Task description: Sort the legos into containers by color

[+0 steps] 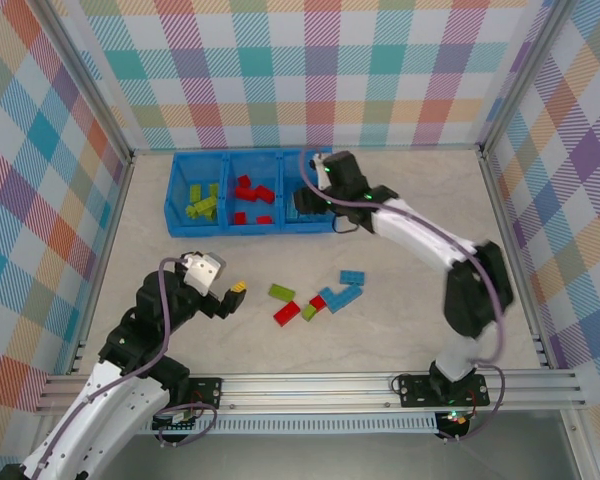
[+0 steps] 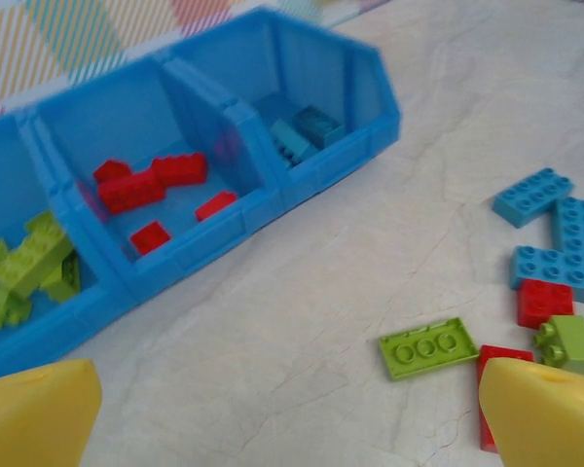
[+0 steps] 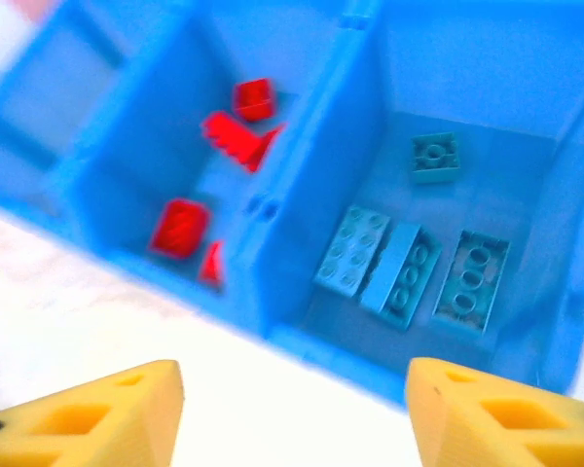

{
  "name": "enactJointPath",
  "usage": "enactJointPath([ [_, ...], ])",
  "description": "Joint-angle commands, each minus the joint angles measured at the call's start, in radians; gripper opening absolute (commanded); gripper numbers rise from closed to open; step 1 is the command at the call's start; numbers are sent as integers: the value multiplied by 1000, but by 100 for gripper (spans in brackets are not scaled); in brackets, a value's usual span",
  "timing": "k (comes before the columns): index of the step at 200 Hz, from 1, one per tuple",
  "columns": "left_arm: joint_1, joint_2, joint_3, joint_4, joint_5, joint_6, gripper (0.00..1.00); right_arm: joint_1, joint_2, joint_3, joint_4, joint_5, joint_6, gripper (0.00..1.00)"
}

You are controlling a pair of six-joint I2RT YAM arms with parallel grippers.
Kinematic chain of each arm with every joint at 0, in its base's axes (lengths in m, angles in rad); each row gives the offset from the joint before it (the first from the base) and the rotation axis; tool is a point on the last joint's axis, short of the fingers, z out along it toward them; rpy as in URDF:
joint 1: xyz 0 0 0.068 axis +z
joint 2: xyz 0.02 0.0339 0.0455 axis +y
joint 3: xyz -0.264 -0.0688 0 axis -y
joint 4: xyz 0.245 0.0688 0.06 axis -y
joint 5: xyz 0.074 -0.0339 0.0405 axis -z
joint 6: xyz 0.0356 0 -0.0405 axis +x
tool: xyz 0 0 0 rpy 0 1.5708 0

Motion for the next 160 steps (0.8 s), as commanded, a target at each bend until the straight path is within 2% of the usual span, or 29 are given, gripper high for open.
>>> enactJointPath([
  [1, -7, 78, 111, -82, -157, -167, 100, 5, -217, -176, 66, -189, 3, 72],
  [20, -8, 184, 249, -262, -263, -437, 100, 5, -370, -302, 8, -328, -16, 87],
  [37, -8, 262, 317, -364, -295, -734, 100, 5, -476, -367, -95, -420, -17, 97],
  [43, -8, 284, 322, -378, -278, -830, 100, 4, -506, -387, -127, -443, -14, 100],
  [67, -18, 379, 307, -367, -133, -1212, 97, 5, -574, -425, -277, -503, -16, 100],
  [80, -49, 437, 284, -306, -41, -1349, 97, 7, -581, -427, -341, -505, -8, 100],
  [92, -106, 486, 266, -260, -32, -1481, 96, 7, -583, -431, -369, -507, 7, 100],
  [129, -266, 676, 298, -207, -123, -1696, 95, 8, -595, -482, -315, -509, 51, 100],
  [160, -322, 881, 392, -197, -97, -1721, 98, 8, -586, -499, -289, -502, 77, 100],
])
